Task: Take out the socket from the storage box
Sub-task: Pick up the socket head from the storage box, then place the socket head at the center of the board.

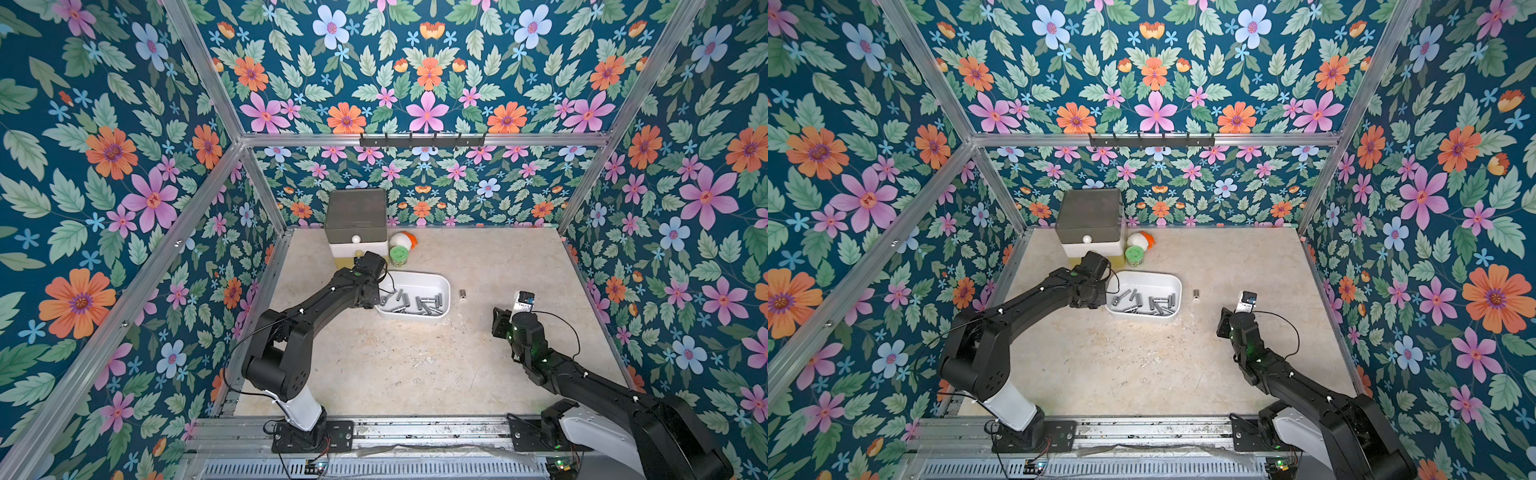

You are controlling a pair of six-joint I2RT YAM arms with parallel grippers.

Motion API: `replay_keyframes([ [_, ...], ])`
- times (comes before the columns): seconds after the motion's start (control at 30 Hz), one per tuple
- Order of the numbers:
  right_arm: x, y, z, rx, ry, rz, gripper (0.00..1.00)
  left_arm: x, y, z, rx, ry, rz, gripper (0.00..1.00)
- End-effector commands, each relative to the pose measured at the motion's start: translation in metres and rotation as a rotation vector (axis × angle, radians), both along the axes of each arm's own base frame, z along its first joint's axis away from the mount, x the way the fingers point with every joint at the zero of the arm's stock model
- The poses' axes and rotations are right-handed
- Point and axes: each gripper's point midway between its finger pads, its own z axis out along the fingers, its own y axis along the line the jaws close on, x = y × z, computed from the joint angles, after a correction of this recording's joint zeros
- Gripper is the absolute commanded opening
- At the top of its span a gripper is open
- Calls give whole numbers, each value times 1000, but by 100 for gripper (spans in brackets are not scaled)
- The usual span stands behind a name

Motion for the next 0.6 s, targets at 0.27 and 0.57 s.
replay_keyframes([
  [0.27,3,2,5,9,-13,0,43,1,-4,-50,-57,42,13,0],
  [0.57,2,1,5,10,-16,-1,43,-2,0,-63,-48,70,20,1],
])
